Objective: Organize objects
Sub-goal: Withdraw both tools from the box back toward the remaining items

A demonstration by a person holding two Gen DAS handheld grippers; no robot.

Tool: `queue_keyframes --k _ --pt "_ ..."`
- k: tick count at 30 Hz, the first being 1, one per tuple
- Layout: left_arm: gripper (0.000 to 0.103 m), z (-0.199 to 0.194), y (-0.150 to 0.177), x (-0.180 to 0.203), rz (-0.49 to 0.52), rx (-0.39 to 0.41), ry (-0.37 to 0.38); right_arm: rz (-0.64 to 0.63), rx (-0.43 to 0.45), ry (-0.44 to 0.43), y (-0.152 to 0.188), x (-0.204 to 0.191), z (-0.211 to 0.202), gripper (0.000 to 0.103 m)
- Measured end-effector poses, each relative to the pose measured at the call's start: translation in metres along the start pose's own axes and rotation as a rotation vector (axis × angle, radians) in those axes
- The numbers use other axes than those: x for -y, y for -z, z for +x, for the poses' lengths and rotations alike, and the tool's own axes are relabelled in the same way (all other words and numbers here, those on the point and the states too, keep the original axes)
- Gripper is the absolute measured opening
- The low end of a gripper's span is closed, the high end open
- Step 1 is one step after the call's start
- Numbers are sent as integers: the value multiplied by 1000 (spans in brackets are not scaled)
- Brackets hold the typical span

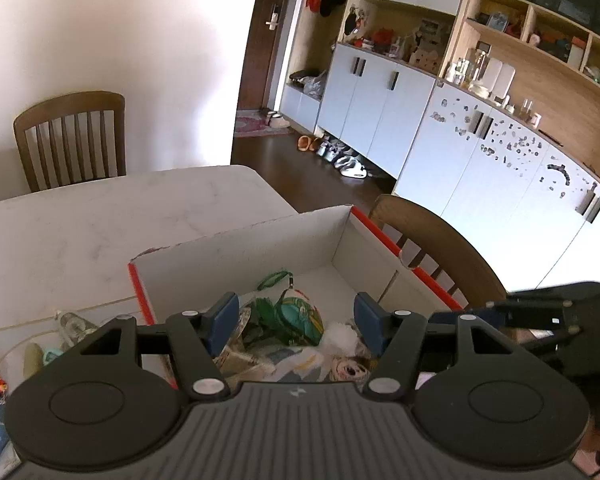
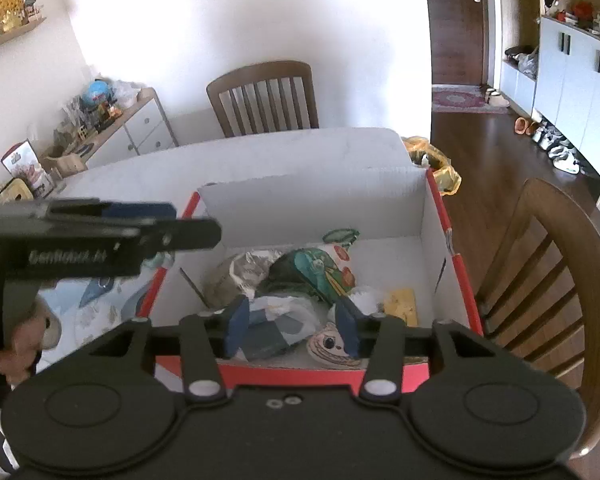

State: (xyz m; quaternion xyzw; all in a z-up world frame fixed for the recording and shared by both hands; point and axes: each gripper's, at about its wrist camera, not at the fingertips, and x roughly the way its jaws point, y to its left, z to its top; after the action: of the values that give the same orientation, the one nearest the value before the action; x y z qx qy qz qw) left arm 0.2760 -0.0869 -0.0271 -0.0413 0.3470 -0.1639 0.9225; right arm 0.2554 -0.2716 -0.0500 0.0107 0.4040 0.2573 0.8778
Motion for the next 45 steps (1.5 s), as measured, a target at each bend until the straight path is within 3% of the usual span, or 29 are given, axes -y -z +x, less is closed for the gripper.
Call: queue_keyframes --k 8,12,24,28,30,37,45 --pt "69 -30 18 -12 -1 36 9 19 46 11 5 -20 -10 66" --pt "79 -50 28 -23 -13 59 20 15 85 12 8 -35 -18 79" --pt "87 -102 47 -55 -4 123 13 40 205 -4 18 -83 -35 100" --pt "91 -115 56 -72 -22 131 3 43 250 -19 20 -100 -38 102" --pt "103 -123 60 -82 -36 140 -4 51 261 -31 21 -107 -39 102" --pt "103 -145 71 -119 -69 192 -62 39 297 -19 22 -138 -30 102" --pt "103 -154 84 -163 -76 198 -124 7 254 -33 15 -172 -6 102"
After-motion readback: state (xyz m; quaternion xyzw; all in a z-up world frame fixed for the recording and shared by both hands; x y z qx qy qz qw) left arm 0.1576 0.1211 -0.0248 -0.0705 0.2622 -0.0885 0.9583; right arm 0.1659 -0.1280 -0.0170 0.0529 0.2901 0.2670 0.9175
